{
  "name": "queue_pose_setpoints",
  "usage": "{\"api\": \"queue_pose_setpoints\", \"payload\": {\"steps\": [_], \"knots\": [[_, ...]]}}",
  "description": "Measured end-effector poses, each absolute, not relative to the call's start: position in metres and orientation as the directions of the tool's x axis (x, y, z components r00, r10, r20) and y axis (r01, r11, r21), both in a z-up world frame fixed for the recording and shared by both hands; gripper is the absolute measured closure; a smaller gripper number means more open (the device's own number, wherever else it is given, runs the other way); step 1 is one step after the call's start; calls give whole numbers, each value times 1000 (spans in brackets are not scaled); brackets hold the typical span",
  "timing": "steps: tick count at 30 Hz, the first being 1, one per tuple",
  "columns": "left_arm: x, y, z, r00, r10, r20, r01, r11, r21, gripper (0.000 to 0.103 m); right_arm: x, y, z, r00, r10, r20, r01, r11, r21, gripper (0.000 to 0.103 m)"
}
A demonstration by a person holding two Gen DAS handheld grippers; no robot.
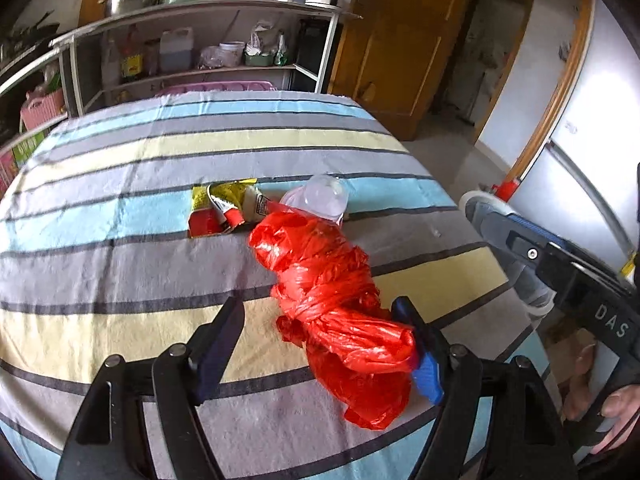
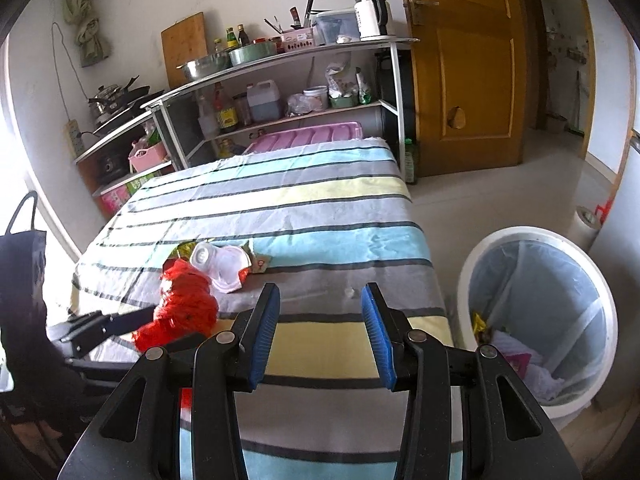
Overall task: Collect trash
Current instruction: 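Grasp the red plastic bag with left gripper while right gripper grasps clear plastic cup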
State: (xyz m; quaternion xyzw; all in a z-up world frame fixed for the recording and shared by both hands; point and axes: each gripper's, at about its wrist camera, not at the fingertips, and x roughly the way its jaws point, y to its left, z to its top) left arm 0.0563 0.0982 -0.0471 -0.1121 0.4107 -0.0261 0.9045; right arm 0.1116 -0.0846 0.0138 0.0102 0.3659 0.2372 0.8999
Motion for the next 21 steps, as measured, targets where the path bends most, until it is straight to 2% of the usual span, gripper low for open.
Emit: {"api": "queue_pose_setpoints", "payload": {"steps": [1,2,5,17,21], "knots": [[56,101,-48,658,-147,-738,-46,971,-234,38,112,-82,14,618,434,-655,-420,887,191,59],[56,102,-48,655,-143,-742,-50,972,-231,48,114,-78,15,617,435,-656,-424,886,188,59],[51,111,-50,658,-137,-740,-62,970,-235,53,116,-70,14,606,439,-664,-437,881,183,59],[20,157,-44,687,-20,-727,-171,967,-189,55,113,-25,7,535,520,-666,-551,812,192,59],[15,172,-44,688,-17,-725,-193,959,-206,55,113,-3,7,523,533,-666,-596,787,161,59]]}}
